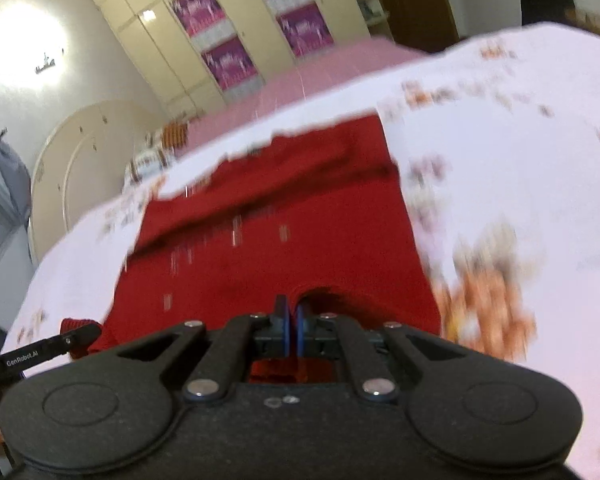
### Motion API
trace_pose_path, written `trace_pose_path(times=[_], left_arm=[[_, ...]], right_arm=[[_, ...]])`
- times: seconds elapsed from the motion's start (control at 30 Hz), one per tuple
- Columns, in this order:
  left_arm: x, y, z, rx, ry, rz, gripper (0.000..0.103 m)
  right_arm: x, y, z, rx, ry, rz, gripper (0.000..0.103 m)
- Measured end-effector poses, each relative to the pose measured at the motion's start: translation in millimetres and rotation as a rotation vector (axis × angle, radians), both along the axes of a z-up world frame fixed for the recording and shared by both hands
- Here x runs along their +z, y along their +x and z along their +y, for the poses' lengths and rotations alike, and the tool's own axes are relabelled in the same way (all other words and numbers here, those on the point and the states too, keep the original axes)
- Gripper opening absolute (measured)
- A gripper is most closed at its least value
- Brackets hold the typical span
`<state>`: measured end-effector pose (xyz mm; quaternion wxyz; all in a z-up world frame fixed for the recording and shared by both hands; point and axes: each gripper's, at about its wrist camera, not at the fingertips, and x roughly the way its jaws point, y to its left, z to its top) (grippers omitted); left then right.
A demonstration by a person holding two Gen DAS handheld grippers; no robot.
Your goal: Fold small clothes
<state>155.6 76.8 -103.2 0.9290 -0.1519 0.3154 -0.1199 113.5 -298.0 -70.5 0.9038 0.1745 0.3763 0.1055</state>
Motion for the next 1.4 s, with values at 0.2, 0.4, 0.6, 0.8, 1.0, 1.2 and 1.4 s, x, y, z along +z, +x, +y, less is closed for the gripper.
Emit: trace_pose_path(times=[0.2,0.4,0.6,0.8,1.0,1.2,1.4], left_arm=[[5,104,0,0.057,0.002,-0.041,0.004],[-26,197,-1,0.113,0.015,-0.005,0.004],[-54,258,-6,0.161,0.063,0.046,0.004],[-67,276,4,0.192,0.044,0.151,0.019],[-37,255,22,0.287,0.063,0.020,0.103],[-45,240,-14,0.102,0.143,0.041,0.102],[-78,264,-36,0.110,0.251,0.101,0.102]], right_arm=[[8,101,-6,-0.028,0.017,-0.081,0.004],[-15,205,-7,-0.051,0.016,-0.087,0.004],[-44,267,-9,-0.090,-0.005,-0.063,0.004],[-64,306,-8,-0.114,-0.027,0.006,0.024],[-45,290,-16,-0.243,-0.169,-0.102,0.048],[-31,268,34,-0.047,-0.278,-0.207,0.043],[-64,276,82,0.103,-0.332,-0.110,0.040]])
